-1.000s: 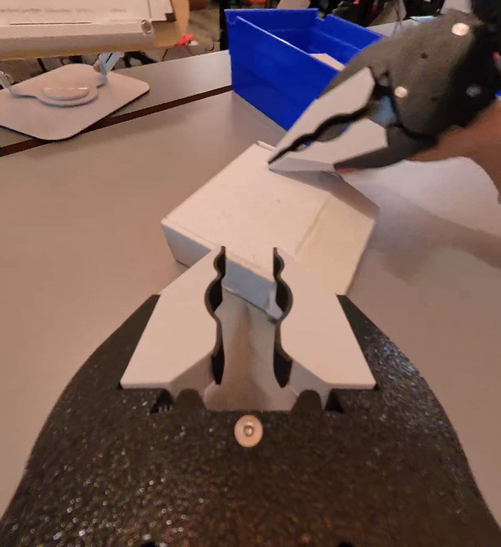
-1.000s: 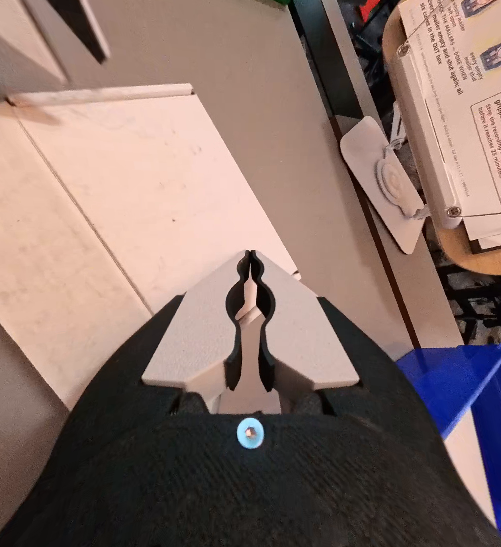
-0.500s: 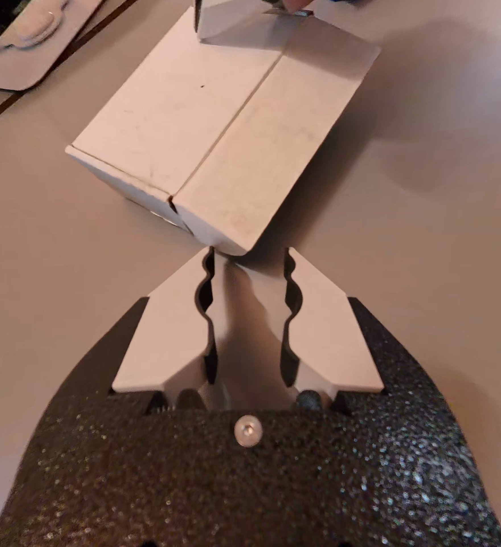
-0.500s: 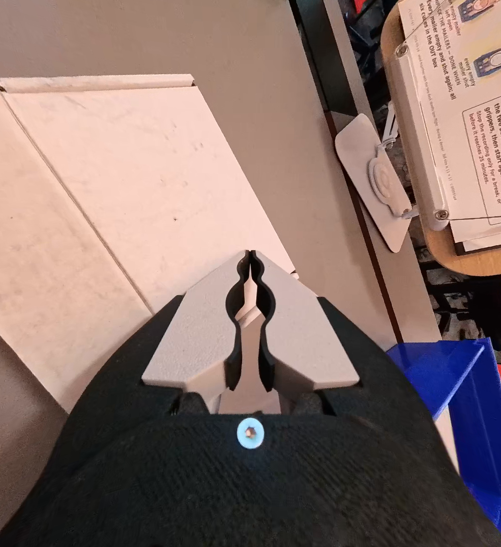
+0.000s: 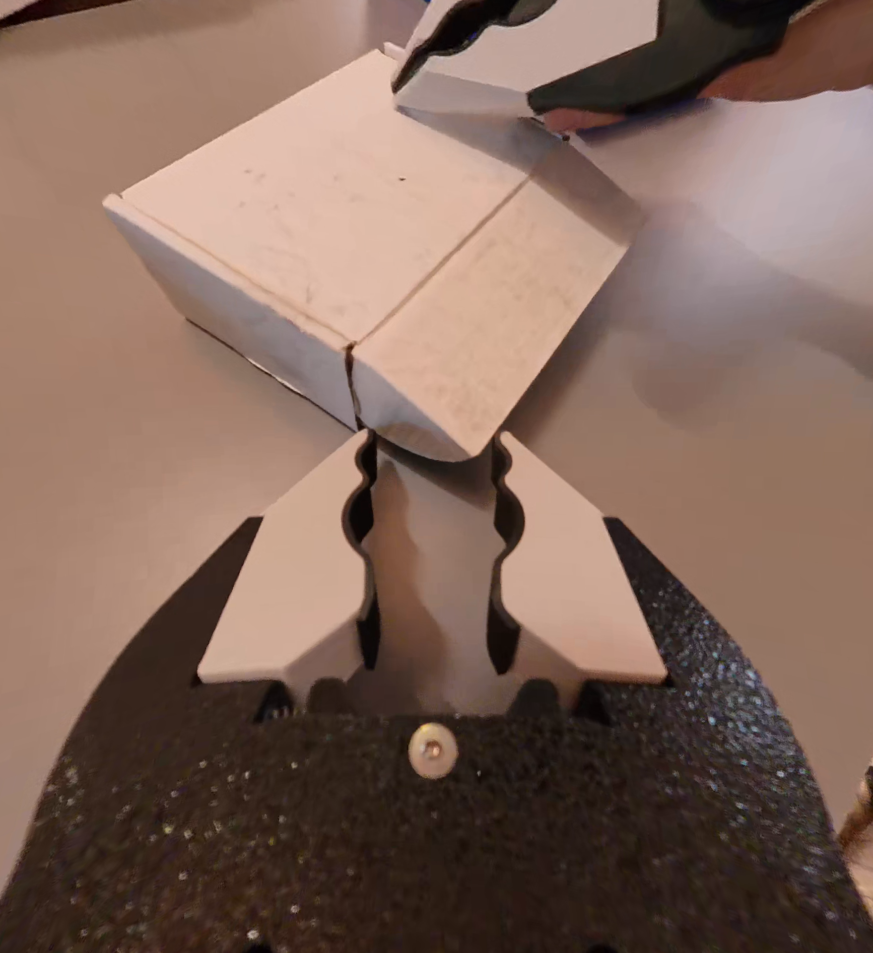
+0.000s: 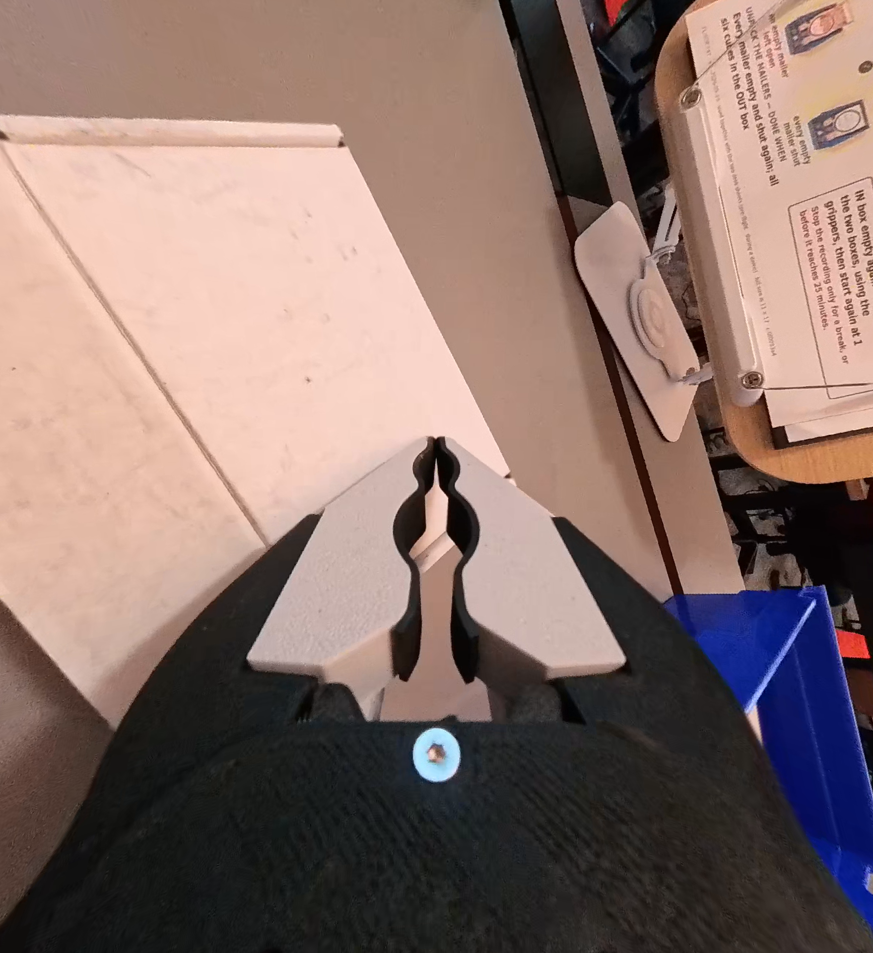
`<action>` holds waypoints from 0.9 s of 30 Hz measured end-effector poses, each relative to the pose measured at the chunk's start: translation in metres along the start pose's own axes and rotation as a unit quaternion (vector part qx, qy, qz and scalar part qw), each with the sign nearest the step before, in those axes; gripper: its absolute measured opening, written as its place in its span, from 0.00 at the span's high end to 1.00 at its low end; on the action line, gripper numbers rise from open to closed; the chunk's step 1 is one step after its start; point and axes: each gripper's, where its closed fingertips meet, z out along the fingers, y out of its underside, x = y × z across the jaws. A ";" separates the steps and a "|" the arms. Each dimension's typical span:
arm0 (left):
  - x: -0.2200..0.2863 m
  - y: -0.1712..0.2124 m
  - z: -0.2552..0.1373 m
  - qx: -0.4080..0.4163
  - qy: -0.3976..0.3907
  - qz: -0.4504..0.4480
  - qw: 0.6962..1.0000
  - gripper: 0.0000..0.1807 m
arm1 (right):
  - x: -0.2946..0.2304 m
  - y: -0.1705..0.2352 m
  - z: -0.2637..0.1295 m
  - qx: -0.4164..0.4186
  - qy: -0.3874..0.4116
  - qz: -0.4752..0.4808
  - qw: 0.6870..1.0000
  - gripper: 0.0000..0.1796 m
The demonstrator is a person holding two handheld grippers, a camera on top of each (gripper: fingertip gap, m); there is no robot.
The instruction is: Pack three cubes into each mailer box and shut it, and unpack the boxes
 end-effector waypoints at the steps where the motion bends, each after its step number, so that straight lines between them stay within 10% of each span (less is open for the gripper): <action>1: -0.002 0.001 -0.001 -0.002 0.000 -0.004 1.000 0.77 | 0.000 -0.001 0.000 0.005 -0.002 0.000 1.000 1.00; 8: -0.002 0.002 -0.017 0.005 0.052 -0.022 0.998 0.71 | 0.020 -0.015 -0.056 0.096 -0.056 0.163 0.980 0.89; 13: -0.024 -0.018 -0.038 0.071 0.057 -0.054 0.994 0.63 | -0.025 0.016 -0.085 0.055 -0.143 0.262 0.953 0.58; 27: -0.037 -0.027 0.009 0.018 0.167 0.016 0.986 0.64 | -0.056 0.030 -0.051 0.077 -0.319 0.298 0.896 0.64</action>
